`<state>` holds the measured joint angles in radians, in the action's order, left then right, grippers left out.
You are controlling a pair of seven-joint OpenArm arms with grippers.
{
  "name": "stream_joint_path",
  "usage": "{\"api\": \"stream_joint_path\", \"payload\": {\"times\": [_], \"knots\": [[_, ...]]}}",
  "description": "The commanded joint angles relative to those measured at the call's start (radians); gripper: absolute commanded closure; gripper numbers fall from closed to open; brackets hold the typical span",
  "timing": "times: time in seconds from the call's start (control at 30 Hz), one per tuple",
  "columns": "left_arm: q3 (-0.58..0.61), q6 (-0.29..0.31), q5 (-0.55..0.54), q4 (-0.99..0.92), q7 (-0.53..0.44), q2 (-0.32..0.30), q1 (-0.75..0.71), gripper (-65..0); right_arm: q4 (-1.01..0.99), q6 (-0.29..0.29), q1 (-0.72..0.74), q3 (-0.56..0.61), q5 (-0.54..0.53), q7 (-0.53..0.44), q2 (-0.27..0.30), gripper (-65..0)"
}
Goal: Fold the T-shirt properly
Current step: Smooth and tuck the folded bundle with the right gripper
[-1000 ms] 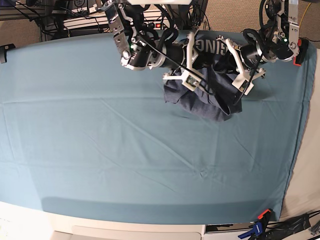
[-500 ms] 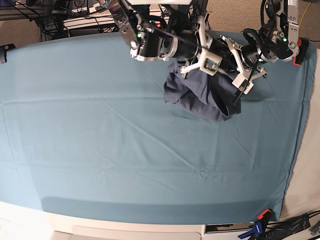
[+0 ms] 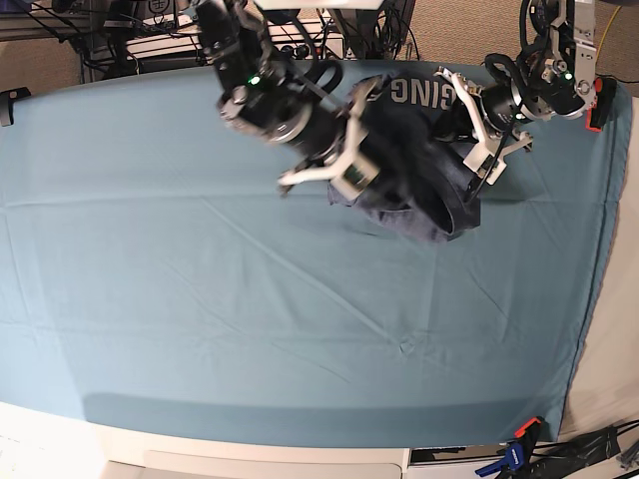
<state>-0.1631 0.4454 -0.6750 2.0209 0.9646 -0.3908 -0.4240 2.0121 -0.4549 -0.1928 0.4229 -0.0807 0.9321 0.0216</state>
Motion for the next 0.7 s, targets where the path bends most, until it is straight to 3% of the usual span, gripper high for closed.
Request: {"api": "stream_joint_path", "payload": {"times": [0.0,0.13,0.23,0.37,0.43,0.67], "knots": [[-0.005,0.001,-0.018,0.017,-0.021,-0.008,0.000,0.0,0.005,0.032,0.027,-0.027,0.010,-0.038,-0.005,0.0],[-0.005,0.001,-0.018,0.017,-0.021,-0.008,0.000,0.0,-0.082,0.141,0.100,-0.146,0.051,-0.060,-0.005,0.0],[-0.005,0.001,-0.018,0.017,-0.021,-0.008,0.000,0.0,-0.118,0.139,0.132,-0.203,-0.044,-0.040,-0.005,0.0],[-0.005,0.001,-0.018,0.017,-0.021,-0.008,0.000,0.0,-0.093,0.038,0.126,-0.198,-0.313,0.032,-0.006,0.0],[-0.005,0.001,-0.017,0.016,-0.021,-0.008,0.000,0.0,-0.050,-0.015,0.101,-0.174,-0.391,0.063,-0.006,0.0],[-0.005,0.001,-0.017,0.016,-0.021,-0.008,0.000,0.0,0.138,-0.050,-0.045,-0.074,-0.396,0.062,-0.005,0.0]]}}
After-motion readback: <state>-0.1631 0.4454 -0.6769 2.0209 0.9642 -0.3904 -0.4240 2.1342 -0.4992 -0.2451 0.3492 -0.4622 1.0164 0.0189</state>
